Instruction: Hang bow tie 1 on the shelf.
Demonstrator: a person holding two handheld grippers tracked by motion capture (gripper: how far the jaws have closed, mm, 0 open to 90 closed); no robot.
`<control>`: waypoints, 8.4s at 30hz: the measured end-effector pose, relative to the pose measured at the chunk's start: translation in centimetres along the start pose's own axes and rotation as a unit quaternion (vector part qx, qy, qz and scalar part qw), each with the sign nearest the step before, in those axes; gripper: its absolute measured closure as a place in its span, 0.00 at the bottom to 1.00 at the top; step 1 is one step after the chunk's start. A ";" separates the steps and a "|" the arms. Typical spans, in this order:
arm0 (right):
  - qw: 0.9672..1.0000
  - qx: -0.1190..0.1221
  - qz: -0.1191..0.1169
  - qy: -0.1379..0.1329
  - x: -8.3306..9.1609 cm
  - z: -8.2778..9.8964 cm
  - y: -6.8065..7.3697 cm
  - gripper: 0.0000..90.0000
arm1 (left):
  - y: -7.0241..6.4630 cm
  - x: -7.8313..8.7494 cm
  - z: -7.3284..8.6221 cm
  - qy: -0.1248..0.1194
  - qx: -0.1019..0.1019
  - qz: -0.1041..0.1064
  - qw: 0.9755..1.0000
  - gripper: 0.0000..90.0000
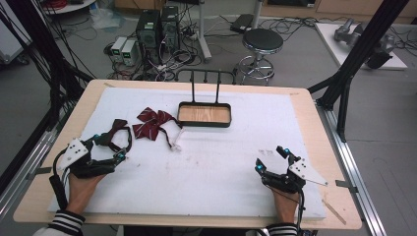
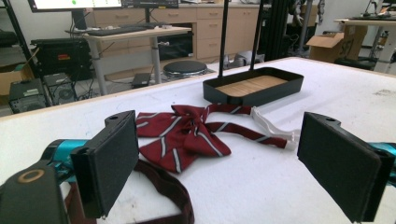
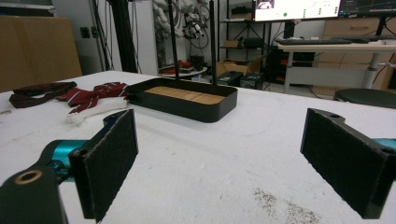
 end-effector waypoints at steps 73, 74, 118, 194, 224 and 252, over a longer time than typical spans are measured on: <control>1.000 -0.005 0.001 -0.001 0.1 0.0 0.0 0.11 | 5.2 -17.2 -3.2 0.341 0.069 -0.006 0.938 0.20; 1.000 -0.005 0.001 -0.001 0.1 0.0 0.0 0.11 | 5.2 -17.4 -3.0 0.343 0.076 -0.006 0.936 0.20; 1.000 -0.015 0.003 -0.005 0.1 -0.1 -0.3 0.11 | 5.8 -20.1 1.1 0.436 0.169 -0.036 0.883 0.42; 1.000 -0.016 0.005 -0.004 0.1 -0.1 -0.2 0.11 | 4.6 -18.2 -3.9 0.249 0.077 -0.046 0.964 0.83; 1.000 -0.014 0.006 -0.003 0.1 -0.1 -0.3 0.11 | 3.8 -17.3 -11.1 0.126 0.034 -0.057 0.990 0.83; 1.000 -0.013 0.005 -0.002 0.0 0.0 -0.2 0.11 | 3.2 -19.8 -15.6 0.118 0.015 -0.041 0.992 0.83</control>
Point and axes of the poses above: each handheld gripper's, and its own axes: x roughly backward along the jaws, z roughly out of its underside, y roughly to its left, the point moved 6 cm from there along -x, roughly forward along the jaws, and after that the axes turned 12 degrees about z, right-handed, at the moved point
